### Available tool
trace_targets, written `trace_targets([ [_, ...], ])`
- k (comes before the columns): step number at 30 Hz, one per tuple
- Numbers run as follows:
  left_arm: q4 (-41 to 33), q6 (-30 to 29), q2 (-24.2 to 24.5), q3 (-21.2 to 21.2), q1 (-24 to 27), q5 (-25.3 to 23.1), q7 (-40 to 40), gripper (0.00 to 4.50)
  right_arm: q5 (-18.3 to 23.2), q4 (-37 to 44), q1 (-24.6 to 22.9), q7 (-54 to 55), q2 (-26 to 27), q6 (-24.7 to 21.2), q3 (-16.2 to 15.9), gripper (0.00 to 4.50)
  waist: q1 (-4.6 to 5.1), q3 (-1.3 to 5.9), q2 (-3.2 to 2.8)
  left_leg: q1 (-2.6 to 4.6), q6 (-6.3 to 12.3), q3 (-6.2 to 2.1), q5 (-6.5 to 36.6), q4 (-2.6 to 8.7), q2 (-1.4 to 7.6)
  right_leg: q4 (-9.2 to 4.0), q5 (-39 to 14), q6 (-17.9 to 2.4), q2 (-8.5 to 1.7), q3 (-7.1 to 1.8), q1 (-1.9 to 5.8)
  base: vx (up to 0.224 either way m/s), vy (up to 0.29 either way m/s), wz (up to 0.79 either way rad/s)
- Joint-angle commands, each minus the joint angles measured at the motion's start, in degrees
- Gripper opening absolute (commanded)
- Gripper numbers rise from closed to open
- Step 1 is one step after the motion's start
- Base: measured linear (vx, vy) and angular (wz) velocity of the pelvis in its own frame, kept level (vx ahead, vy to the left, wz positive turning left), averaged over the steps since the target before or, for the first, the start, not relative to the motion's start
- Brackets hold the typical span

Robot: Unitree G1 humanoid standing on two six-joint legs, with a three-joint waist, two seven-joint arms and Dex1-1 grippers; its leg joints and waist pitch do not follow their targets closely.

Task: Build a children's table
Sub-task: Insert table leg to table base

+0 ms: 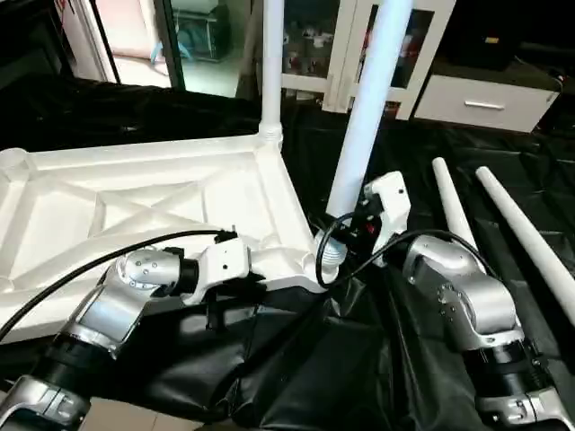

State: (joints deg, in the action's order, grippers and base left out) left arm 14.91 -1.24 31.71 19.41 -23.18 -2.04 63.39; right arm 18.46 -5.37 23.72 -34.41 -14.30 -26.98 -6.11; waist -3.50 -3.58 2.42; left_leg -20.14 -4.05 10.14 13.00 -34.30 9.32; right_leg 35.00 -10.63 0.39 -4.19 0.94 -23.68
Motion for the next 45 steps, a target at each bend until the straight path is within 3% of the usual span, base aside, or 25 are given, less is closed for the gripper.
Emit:
trace_targets([
  [1,2.53,-0.2,-0.42,3.28,1.4,-2.34,0.42,0.02,1.51,-0.66,0.25,-0.97,0.01,-2.22,-0.08,1.86,0.78,1.22,0.13,0.15,-0.22,-1.12,15.12,5.88,3.48,-5.01,-21.39,-8.25,-3.49,-2.49,1.17,0.0,0.0,0.0],
  [5,1.69,-0.98,-0.79,2.66,1.48,-1.61,0.3,0.02,2.62,2.08,0.64,-2.21,-0.73,-5.24,-0.57,1.86,0.82,0.99,0.2,0.34,-0.47,-1.29,17.07,6.05,3.56,-5.59,-26.66,-6.56,-3.65,-2.63,0.77,0.0,0.0,0.0],
  [7,1.32,-1.11,-0.76,2.63,1.72,-1.58,0.28,0.02,2.72,2.84,0.32,-2.53,-1.15,-5.88,-0.83,1.86,0.82,0.92,0.53,0.22,-0.27,-1.36,16.74,6.12,3.61,-5.68,-27.86,-5.92,-3.77,-2.68,0.74,0.0,0.0,0.0],
  [13,0.64,-1.55,-0.64,2.18,2.13,-1.23,0.34,0.02,1.41,3.72,-0.41,-3.81,-3.3,-7.12,-2.22,1.86,0.78,0.88,0.94,0.09,0.11,-1.1,13.78,6.09,3.7,-5.48,-24.48,-6.45,-3.65,-2.66,0.65,0.0,0.0,0.0],
  [16,0.49,-1.65,-0.57,2.11,2.23,-1.39,0.4,0.02,1.22,3.93,-0.4,-3.63,-3.5,-7.82,-2.27,1.86,0.82,0.75,0.85,-0.11,0.03,-1.06,13.16,6.16,3.69,-5.32,-23.17,-6.9,-3.63,-2.6,0.75,0.0,0.0,0.0],
  [20,0.31,-1.79,-0.48,2.07,2.27,-1.52,0.5,0.02,1.0,3.48,-0.08,-3.74,-3.48,-7.8,-2.28,1.86,0.86,0.63,0.86,-0.11,-0.2,-1.14,14.44,6.27,3.72,-5.54,-25.33,-6.45,-3.81,-2.66,0.68,0.0,0.0,0.0],
  [21,0.28,-1.87,-0.55,2.06,2.22,-1.52,0.57,0.02,0.88,2.42,0.37,-3.81,-3.03,-7.5,-2.32,1.86,0.78,0.64,0.32,-0.05,-0.49,-1.24,14.91,6.32,3.72,-5.58,-25.92,-6.34,-3.88,-2.71,0.62,0.0,0.0,0.0],
  [22,0.28,-1.88,-0.56,2.06,2.22,-1.52,0.57,0.02,0.87,2.36,0.39,-3.81,-3.0,-7.49,-2.32,1.86,0.78,0.64,0.32,-0.05,-0.49,-1.24,14.91,6.32,3.72,-5.58,-25.92,-6.34,-3.88,-2.71,0.62,0.0,0.0,0.0],
  [23,0.27,-1.89,-0.58,2.09,2.2,-1.52,0.63,0.02,0.94,1.77,0.58,-3.77,-2.6,-7.44,-2.32,1.86,0.9,0.57,0.69,-0.07,-0.57,-1.23,15.76,6.31,3.68,-5.76,-27.3,-6.07,-3.87,-2.72,0.56,0.0,0.0,0.0],
  [24,0.3,-1.9,-0.58,2.14,2.13,-1.57,0.71,0.02,1.04,1.08,0.79,-3.65,-2.18,-7.38,-2.38,1.86,0.94,0.57,0.45,0.02,-0.66,-1.24,16.02,6.31,3.69,-5.88,-27.79,-6.03,-3.91,-2.77,0.47,0.0,0.0,0.0],
  [27,0.23,-1.96,-0.52,2.22,2.11,-1.71,0.83,0.02,1.48,0.11,0.82,-3.59,-1.38,-7.55,-2.38,1.86,0.99,0.49,0.51,-0.04,-0.69,-1.3,16.44,6.38,3.69,-6.06,-29.14,-5.57,-3.93,-2.83,0.43,0.0,0.0,0.0],
  [34,0.31,-1.84,-0.24,2.2,2.11,-2.04,0.73,0.02,1.45,-1.72,-0.68,-3.21,-0.61,-5.4,-1.48,1.86,1.11,0.46,0.43,-0.06,-0.89,-1.48,17.36,6.61,3.8,-6.22,-30.53,-5.16,-3.99,-2.78,0.34,0.0,0.0,0.0],
  [38,0.23,-2.19,-0.18,1.89,2.23,-2.09,0.55,0.02,2.81,-1.82,-3.32,-2.97,0.56,-2.77,1.08,1.86,1.11,0.44,0.5,-0.07,-0.72,-1.46,17.43,6.68,3.87,-6.28,-30.26,-5.12,-4.06,-2.82,0.24,0.0,0.0,0.0],
  [39,0.22,-2.29,-0.2,1.84,2.23,-2.1,0.49,0.02,2.96,-1.93,-3.71,-3.03,0.78,-2.2,1.48,1.86,1.03,0.52,0.48,0.07,-0.62,-1.39,17.23,6.65,3.88,-6.29,-29.48,-5.31,-4.04,-2.85,0.18,0.0,0.0,0.0],
  [40,0.17,-2.41,-0.23,1.75,2.29,-2.06,0.34,0.02,3.26,-1.93,-4.23,-3.15,1.11,-1.47,1.93,1.86,1.06,0.52,0.88,-0.13,-0.33,-1.33,16.23,6.7,3.87,-6.17,-27.86,-5.67,-3.95,-2.77,0.4,0.0,0.0,0.0],
  [45,-0.03,-2.82,-0.25,1.53,2.27,-1.95,0.12,0.02,4.83,-2.06,-7.64,-3.81,2.99,3.66,3.92,1.86,0.79,0.54,0.52,-0.11,0.58,-0.94,13.4,6.73,3.9,-5.91,-23.18,-7.27,-3.9,-2.68,0.67,0.0,0.0,0.0],
])
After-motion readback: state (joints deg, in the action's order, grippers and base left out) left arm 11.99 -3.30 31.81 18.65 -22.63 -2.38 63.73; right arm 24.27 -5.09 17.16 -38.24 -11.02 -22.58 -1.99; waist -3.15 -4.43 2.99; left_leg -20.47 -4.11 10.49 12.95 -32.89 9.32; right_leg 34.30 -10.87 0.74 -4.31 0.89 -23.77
